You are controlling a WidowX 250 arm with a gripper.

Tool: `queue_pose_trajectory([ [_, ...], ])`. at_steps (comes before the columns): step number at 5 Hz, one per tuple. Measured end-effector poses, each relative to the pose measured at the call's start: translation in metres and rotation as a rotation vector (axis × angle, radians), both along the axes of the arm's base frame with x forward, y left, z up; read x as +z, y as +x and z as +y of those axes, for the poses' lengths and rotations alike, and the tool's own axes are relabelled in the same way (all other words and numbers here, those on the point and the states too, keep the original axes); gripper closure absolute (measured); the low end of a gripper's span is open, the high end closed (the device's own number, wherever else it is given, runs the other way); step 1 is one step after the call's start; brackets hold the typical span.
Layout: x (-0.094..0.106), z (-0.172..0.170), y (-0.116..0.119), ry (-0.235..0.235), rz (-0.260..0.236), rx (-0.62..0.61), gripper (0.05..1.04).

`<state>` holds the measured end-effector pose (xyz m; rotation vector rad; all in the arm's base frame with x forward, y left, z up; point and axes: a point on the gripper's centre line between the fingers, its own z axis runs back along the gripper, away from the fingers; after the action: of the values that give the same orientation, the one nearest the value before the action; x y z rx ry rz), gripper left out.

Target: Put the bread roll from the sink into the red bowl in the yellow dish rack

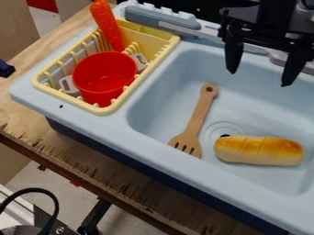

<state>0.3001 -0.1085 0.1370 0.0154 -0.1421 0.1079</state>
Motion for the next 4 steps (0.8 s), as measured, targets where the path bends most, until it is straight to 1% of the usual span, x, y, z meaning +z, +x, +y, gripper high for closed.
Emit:
queue_pose_trajectory([
  [1, -0.011, 0.001, -0.003, 0.011, 0.036, -0.012, 0.086],
  [2, -0.014, -0.005, -0.006, 0.002, 0.067, -0.258, 0.086],
  [3, -0.024, -0.006, -0.011, -0.003, 0.077, -0.515, 0.086],
  [4, -0.040, -0.002, -0.016, 0.038, 0.030, -0.742, 0.086],
])
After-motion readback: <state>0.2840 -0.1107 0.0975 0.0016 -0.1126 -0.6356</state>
